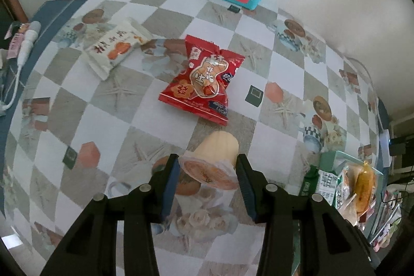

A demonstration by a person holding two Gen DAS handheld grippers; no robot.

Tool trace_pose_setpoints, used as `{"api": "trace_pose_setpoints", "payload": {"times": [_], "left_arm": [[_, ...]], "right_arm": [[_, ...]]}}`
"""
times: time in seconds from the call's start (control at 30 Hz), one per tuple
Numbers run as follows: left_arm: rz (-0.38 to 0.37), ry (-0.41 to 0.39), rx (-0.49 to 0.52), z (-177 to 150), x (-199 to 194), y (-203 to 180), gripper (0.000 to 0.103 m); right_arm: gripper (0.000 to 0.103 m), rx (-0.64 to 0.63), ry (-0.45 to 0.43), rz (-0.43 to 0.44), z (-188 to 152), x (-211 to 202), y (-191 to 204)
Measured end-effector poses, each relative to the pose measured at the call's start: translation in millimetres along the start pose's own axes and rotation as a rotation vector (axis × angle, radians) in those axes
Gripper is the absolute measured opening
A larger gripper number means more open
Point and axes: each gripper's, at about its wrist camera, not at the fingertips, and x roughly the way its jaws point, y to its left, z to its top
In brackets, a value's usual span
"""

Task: Organize snacks
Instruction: 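Grasp the peach cup with the left tool while the right tool lifts the biscuit box, then carry the biscuit box and peach cup over the white tray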

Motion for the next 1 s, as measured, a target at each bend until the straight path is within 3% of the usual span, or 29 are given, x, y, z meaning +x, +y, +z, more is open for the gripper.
{"api": "trace_pose_setpoints", "payload": {"times": [0.2, 0.6, 0.8, 1.0], "left_arm": [[0.027, -0.038, 0.022, -17, -23, -7, 0.046], [0.01, -0.092, 0.137, -43, -50, -52, 0.046], [-0.012, -0.121, 0.194, -54, -65, -74, 0.046], [-0.061, -0.12, 0.294, -75, -72, -113, 0.046]], "right_arm": [[0.044, 0.018, -0.027, 0.0, -8, -24, -5], [0.044, 0.092, -0.062, -0.042, -28, -58, -35], [0.044, 0.188, -0.084, -0.061, -30, -77, -73], [0.044, 0.362, -0.099, -0.099, -30, -89, -138]]}}
